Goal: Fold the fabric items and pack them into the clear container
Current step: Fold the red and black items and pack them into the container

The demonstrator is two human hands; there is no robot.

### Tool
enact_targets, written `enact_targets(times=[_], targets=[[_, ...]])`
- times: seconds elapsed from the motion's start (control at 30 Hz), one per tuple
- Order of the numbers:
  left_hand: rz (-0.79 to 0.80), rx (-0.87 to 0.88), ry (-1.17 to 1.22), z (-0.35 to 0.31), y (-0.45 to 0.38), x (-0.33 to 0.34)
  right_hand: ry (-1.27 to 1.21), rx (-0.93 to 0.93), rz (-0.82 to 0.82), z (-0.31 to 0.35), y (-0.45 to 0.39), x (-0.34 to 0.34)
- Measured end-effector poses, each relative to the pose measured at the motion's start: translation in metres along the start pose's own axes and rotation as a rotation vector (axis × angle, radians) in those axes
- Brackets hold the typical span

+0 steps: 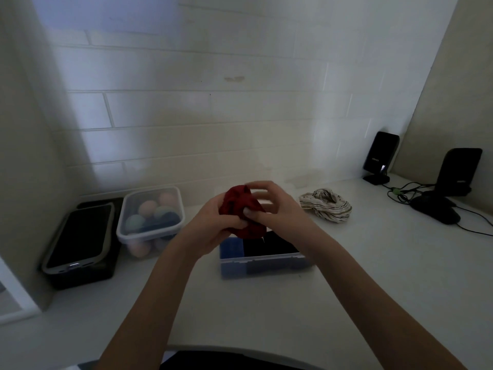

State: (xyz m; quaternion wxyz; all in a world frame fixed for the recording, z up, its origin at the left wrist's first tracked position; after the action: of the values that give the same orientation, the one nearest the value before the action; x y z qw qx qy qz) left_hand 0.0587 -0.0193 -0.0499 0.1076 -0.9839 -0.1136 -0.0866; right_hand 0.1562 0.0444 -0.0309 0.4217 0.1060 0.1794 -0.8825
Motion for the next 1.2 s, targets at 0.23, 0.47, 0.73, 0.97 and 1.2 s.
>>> enact_targets(times=[0.23,0.47,0.73,0.97,1.2], targets=[[-0.203,0.011,-0.073,0.007,0.003,-0.017,-0.119,-0.041,-0.132,-0.007,0.003,-0.012],[-0.126,0.148,-0.339,-0.013,0.018,-0.017,0.202,-0.156,-0.034,0.003,0.000,-0.002],[0.107,0.038,-1.178,-0.008,0.021,0.000,0.740,-0.149,0.320,-0.008,0.005,0.029],[0.148,-0.268,-1.562,0.009,0.005,0.000,1.037,-0.089,0.458,-0.018,-0.002,0.037],[0.253,-0.447,-1.828,0.013,0.006,0.002,1.344,-0.064,0.570,-0.024,-0.004,0.038]])
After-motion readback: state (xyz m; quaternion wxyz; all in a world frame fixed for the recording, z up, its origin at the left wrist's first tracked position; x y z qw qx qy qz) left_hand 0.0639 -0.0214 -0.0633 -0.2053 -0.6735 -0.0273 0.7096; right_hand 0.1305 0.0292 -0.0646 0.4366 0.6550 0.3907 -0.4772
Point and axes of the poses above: each hand's wrist, its own y-axis away from the middle knuckle, its own x-axis out of the palm, z = x × y, the point moved 7 cm from there along -y, towards the middle knuckle, and after that the axes turned 5 degrees about y, right-handed, at the moved point
